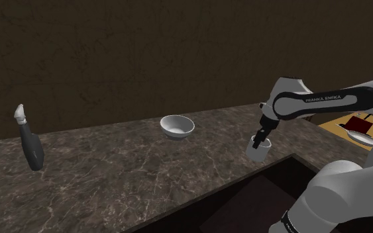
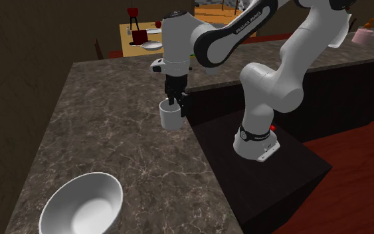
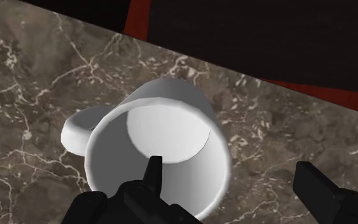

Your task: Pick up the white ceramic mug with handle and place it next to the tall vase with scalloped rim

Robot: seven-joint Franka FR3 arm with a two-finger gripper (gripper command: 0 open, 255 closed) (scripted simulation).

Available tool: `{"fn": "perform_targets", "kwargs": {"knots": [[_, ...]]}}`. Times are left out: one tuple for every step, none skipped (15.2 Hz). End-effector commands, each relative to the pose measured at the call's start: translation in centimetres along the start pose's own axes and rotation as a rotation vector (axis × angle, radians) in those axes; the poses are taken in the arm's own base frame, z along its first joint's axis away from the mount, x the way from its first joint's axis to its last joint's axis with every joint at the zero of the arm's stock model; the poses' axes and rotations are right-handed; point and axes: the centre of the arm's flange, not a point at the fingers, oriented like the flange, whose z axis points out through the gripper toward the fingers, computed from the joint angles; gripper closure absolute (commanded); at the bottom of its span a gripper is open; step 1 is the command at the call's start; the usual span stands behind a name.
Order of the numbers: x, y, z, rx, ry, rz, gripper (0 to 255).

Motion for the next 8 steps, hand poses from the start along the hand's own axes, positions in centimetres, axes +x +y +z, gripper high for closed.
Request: {"fn": "perform_targets", "kwargs": {"knots": [[-0.1, 0.1, 1.1, 0.0, 0.001, -0.001, 0], [-0.1, 0.1, 1.6, 0.0, 0.001, -0.001, 0], [-0.1, 0.1, 2.1, 0.0, 0.001, -0.001, 0], [-0.1, 0.1, 2.4, 0.0, 0.001, -0.001, 0], [-0.1, 0.1, 2.4, 0.0, 0.001, -0.001, 0], [-0.1, 0.1, 2.4, 0.0, 0.001, -0.001, 0], [-0.1, 0.1, 2.4, 0.0, 0.001, -0.001, 0], [-0.1, 0.1, 2.4, 0.0, 0.001, -0.001, 0]]}}
